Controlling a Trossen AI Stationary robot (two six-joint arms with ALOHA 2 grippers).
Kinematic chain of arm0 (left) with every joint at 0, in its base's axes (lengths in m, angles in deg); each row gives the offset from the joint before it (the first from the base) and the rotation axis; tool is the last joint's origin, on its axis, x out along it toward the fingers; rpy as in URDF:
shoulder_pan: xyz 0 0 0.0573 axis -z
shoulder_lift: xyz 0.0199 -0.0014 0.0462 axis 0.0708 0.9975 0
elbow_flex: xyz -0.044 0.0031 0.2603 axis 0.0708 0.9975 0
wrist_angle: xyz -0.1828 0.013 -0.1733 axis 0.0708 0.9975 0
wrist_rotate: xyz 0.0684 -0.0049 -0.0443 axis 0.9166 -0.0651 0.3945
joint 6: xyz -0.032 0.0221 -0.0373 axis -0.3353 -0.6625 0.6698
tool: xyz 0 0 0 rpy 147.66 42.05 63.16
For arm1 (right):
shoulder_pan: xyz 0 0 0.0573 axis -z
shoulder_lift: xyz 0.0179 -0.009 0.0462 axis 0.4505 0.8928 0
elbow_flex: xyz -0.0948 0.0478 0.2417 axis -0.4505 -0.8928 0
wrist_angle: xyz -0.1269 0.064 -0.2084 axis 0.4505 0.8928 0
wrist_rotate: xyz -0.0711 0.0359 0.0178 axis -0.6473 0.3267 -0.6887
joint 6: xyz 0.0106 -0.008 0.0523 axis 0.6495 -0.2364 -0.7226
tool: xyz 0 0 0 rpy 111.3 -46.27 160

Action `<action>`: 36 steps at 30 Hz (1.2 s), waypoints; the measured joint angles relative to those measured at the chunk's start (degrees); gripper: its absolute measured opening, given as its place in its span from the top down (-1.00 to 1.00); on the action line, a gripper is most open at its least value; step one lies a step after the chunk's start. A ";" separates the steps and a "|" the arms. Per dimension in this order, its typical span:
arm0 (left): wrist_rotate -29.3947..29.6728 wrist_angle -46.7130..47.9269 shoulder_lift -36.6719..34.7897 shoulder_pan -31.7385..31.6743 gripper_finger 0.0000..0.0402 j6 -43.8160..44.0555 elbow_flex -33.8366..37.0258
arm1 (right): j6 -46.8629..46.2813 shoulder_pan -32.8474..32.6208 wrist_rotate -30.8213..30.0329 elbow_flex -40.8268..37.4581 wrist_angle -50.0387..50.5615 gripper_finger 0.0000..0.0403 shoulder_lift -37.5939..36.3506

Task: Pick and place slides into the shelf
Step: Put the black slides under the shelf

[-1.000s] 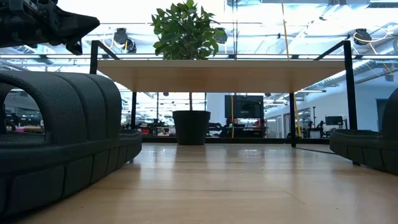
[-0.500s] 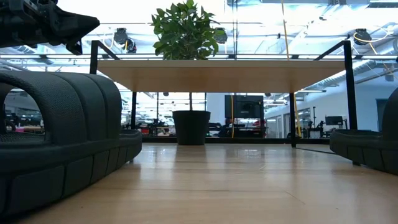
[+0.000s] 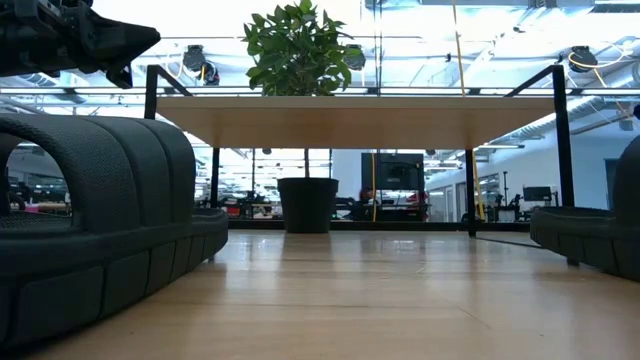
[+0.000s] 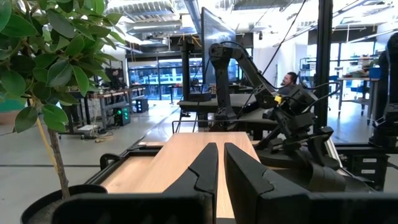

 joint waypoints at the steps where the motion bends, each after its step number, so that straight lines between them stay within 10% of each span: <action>1: 0.02 0.00 0.00 -0.01 0.85 0.02 0.00 | 0.05 0.00 -0.15 0.00 -0.57 0.39 0.13; 6: 0.00 0.00 0.02 -0.01 0.85 0.00 0.00 | 5.69 -0.07 0.61 0.00 -5.83 0.92 0.20; 36: 0.00 -0.02 0.00 0.01 0.85 0.02 0.00 | 13.06 13.91 25.40 -0.07 -15.26 0.97 -2.16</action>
